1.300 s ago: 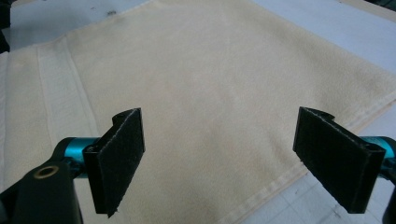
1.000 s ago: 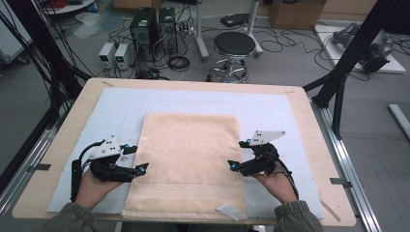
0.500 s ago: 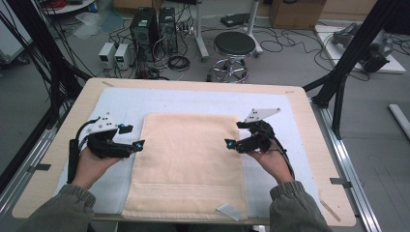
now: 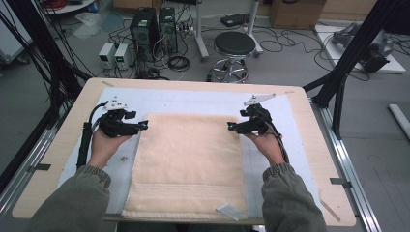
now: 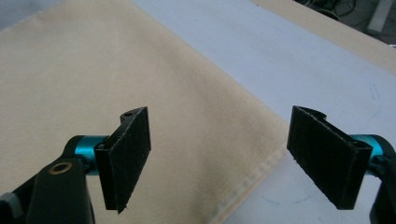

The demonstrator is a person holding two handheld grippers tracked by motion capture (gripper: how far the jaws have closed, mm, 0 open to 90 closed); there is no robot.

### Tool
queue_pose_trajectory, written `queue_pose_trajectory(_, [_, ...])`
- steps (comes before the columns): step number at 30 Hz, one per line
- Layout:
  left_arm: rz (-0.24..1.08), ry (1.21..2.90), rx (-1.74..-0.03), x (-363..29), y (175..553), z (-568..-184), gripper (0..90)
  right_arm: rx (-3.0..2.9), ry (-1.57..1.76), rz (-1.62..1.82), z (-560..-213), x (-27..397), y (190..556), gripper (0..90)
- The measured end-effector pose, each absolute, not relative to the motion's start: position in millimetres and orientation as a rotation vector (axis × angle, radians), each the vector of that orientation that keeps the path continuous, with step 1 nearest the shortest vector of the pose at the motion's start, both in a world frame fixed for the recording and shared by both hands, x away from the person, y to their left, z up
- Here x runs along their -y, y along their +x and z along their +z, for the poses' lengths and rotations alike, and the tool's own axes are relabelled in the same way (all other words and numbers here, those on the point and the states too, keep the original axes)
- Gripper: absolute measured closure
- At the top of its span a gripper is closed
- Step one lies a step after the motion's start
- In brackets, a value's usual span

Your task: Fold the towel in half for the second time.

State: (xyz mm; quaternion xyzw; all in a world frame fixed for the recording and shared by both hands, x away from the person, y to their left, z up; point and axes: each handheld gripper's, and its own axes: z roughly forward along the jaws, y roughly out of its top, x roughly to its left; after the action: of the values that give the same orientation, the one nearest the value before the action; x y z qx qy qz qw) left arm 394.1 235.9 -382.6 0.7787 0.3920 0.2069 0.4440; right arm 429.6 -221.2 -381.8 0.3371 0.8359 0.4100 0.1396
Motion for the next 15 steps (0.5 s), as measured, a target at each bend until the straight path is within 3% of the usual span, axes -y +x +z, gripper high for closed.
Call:
queue_pose_trajectory(10, [0.488, 2.000, -1.082, -233.9, 412.2, -422.3, 38.1, -2.428, 1.120, 1.089, -424.4, 226.2, 444.9, 28.0])
queue_pose_trajectory(15, [0.457, 2.011, -1.119, -240.0, 413.8, -438.6, 45.6, -2.459, 1.127, 1.057, -437.8, 223.2, 446.8, 32.7])
